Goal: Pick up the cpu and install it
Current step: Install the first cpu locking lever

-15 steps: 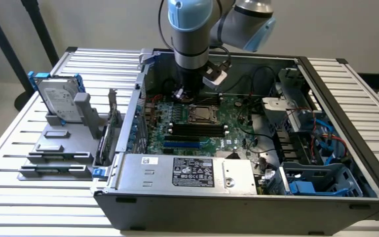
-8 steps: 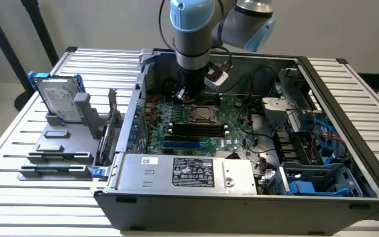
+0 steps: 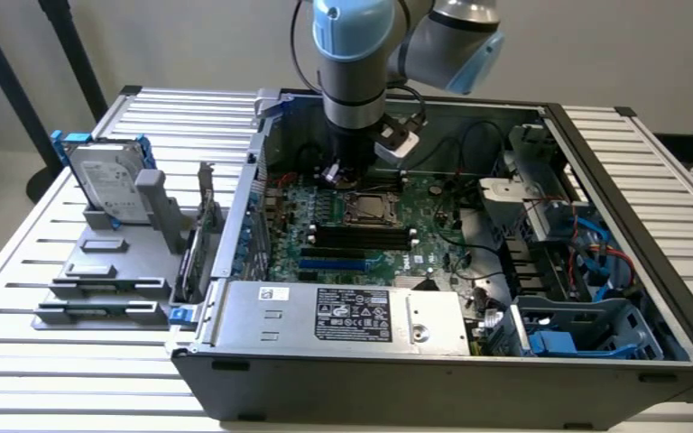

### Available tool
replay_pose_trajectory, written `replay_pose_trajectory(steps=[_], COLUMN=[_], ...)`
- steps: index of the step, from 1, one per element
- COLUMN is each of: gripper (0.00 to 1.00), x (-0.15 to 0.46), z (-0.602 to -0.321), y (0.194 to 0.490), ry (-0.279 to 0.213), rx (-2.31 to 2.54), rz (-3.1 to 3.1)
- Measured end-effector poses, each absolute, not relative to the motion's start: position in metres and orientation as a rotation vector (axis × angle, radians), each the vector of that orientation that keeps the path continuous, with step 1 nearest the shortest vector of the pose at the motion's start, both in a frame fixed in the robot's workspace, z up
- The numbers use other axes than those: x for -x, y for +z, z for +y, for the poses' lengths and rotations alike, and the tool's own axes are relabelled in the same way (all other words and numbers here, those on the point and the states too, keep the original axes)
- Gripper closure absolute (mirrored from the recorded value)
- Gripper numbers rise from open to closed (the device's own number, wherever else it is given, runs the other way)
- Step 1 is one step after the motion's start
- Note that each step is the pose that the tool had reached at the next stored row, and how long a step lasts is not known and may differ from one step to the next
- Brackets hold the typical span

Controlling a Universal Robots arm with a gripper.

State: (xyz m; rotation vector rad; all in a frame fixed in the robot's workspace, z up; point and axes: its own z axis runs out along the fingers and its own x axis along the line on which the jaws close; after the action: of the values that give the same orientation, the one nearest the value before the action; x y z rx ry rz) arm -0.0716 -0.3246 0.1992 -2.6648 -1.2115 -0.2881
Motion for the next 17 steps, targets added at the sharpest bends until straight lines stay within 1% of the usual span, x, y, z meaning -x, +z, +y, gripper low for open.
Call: replay_pose_trajectory(steps=[17], gripper=[0.89], x=[0.0703], z=[-0.3212], y=[0.1991], ry=[-0.279], rx=[2.671], rz=[-1.210])
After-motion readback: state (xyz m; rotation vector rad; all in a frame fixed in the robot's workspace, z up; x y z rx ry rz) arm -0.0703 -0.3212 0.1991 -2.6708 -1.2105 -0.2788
